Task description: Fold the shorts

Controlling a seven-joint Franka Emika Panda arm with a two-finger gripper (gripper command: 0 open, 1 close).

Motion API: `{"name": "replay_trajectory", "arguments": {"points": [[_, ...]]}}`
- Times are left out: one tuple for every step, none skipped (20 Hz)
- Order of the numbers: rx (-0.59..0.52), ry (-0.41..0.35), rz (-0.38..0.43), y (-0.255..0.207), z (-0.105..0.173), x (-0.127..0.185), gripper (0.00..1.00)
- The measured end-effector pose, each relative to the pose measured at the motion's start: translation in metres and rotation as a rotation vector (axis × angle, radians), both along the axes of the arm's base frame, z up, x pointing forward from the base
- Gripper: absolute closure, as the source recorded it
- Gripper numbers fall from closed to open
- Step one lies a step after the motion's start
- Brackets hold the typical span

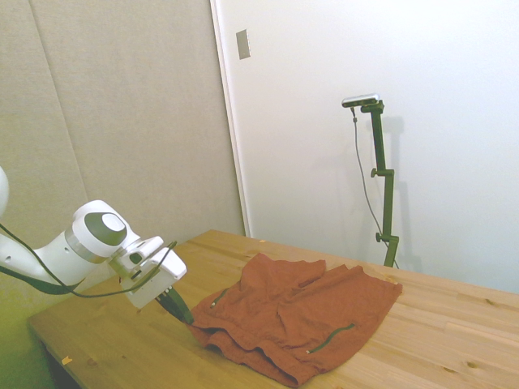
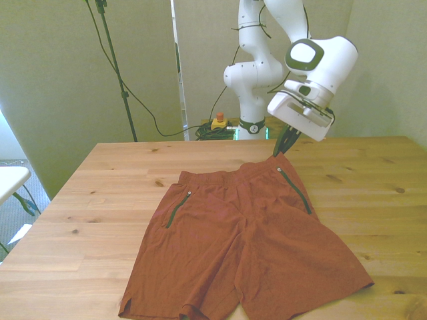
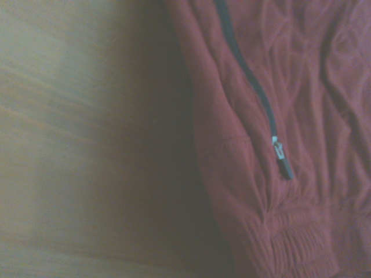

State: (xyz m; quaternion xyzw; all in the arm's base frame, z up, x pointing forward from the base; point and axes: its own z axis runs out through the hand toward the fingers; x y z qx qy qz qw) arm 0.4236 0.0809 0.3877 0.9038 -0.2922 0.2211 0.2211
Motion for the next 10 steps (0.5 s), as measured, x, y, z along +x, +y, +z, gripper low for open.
{"name": "replay_trajectory", "arguments": {"points": [[0.009,-0.019,-0.007,-0.009,0.011,0.001,1.0],[0.018,-0.03,-0.017,-0.021,0.021,0.001,1.0],[0.018,-0.039,-0.024,-0.032,0.03,0.001,1.0],[0.018,-0.049,-0.036,-0.045,0.039,0.0,1.0],[0.016,-0.06,-0.05,-0.059,0.049,0.0,1.0],[0.015,-0.071,-0.067,-0.075,0.06,0.0,1.0],[0.014,-0.079,-0.083,-0.091,0.07,0.0,1.0],[0.012,-0.085,-0.1,-0.106,0.078,0.001,1.0],[0.012,-0.091,-0.119,-0.121,0.085,0.002,1.0],[0.013,-0.098,-0.136,-0.135,0.091,0.005,1.0]]}}
